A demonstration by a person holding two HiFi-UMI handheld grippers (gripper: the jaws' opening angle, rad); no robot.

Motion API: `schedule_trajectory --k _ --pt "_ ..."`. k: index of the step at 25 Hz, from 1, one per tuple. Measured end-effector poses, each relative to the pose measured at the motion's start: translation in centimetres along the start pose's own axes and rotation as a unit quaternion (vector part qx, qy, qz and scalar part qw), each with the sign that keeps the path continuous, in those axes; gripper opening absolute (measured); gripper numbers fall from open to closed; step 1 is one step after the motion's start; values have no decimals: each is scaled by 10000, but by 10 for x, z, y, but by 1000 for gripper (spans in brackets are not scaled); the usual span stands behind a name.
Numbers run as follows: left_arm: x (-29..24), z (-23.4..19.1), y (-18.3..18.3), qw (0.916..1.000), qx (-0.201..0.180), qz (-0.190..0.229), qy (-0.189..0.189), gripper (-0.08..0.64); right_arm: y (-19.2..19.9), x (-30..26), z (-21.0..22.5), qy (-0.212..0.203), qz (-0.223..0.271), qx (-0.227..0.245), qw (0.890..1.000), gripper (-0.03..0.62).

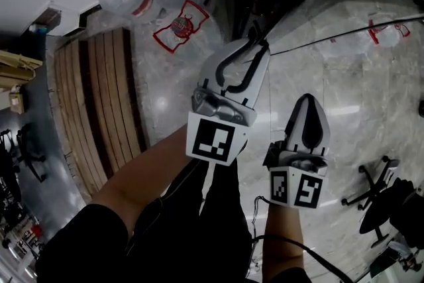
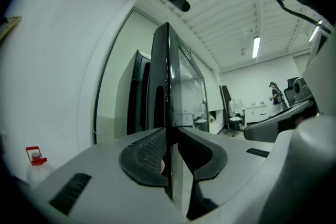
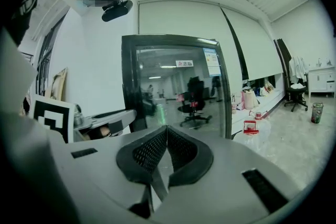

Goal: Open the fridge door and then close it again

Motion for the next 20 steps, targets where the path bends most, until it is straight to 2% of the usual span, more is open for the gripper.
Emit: schedule_trajectory --k 4,14,20 --pt "15 41 -5 9997 232 86 -21 67 -4 20 17 275 80 30 9996 15" --pt "29 111 -13 9997 253 21 56 49 5 76 76 1095 62 -80 9939 15" --pt "28 134 -12 9997 221 -26 71 46 6 96 99 1407 110 -144 9899 15"
Point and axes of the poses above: the fingertips, and each gripper's own axes: x backward along the fingers, z to its right, y out of its underside, the point moved 6 cm from there along x, backward along the fingers, and after that the axes turned 10 degrees about y, right-handed, at the moved point
